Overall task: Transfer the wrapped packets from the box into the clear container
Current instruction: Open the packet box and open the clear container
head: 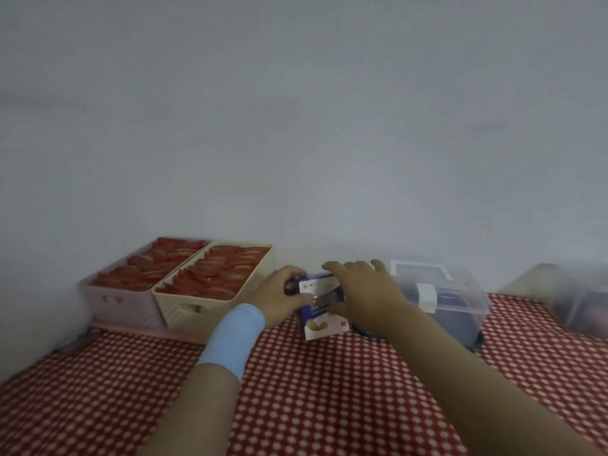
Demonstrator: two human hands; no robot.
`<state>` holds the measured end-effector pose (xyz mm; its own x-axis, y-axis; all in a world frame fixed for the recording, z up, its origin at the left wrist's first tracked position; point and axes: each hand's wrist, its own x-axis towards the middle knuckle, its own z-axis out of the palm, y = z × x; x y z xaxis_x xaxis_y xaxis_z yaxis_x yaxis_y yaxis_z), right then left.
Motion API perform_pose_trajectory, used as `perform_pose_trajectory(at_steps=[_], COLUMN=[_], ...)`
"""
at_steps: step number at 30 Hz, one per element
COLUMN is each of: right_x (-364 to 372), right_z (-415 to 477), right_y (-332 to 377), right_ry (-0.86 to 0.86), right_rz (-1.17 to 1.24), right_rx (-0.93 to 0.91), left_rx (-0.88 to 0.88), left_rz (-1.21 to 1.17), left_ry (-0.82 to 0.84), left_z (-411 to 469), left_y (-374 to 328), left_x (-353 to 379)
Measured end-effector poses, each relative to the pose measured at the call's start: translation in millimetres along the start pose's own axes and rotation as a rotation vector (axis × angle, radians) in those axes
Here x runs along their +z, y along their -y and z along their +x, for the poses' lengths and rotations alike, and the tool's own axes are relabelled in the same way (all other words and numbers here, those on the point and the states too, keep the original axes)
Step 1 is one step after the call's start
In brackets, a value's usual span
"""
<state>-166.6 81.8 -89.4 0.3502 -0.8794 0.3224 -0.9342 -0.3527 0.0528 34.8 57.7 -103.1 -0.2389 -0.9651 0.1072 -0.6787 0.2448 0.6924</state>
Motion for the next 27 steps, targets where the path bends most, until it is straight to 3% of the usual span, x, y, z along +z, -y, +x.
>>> perform_pose_trajectory(at_steps=[5,12,15,19,23,27], right_x=[-2.9,-2.8,5.5,15.2,9.2,7.8], right_z=[-36.1,-39.1,-31.5,-24.7,-13.9,-8.7], right_y=[15.2,17.5,16.7,16.4,18.3,16.3], right_ry=[-0.156,-0.223,-0.229,-0.207,-0.198,-0.192], right_rz=[0.052,-0.005,-0.027,0.109,0.318,0.355], right_rx=[-0.072,-0.216,-0.279,-0.189,0.015,0.060], left_rx=[0.003,-0.024,-0.028,0.032,0.111,0.143], left_rz=[-0.057,-0.068,0.035,-0.022,-0.029,-0.009], left_ry=[0.022,0.061,0.078,0.014,0.090,0.053], left_z=[-35.5,-36.8,-29.3,-17.3,-6.6,-1.0], left_y=[-2.0,-7.0,-6.5,-2.3,-8.6,-5.1], left_x=[11.9,7.2,0.7,-1.1,-7.3,-6.8])
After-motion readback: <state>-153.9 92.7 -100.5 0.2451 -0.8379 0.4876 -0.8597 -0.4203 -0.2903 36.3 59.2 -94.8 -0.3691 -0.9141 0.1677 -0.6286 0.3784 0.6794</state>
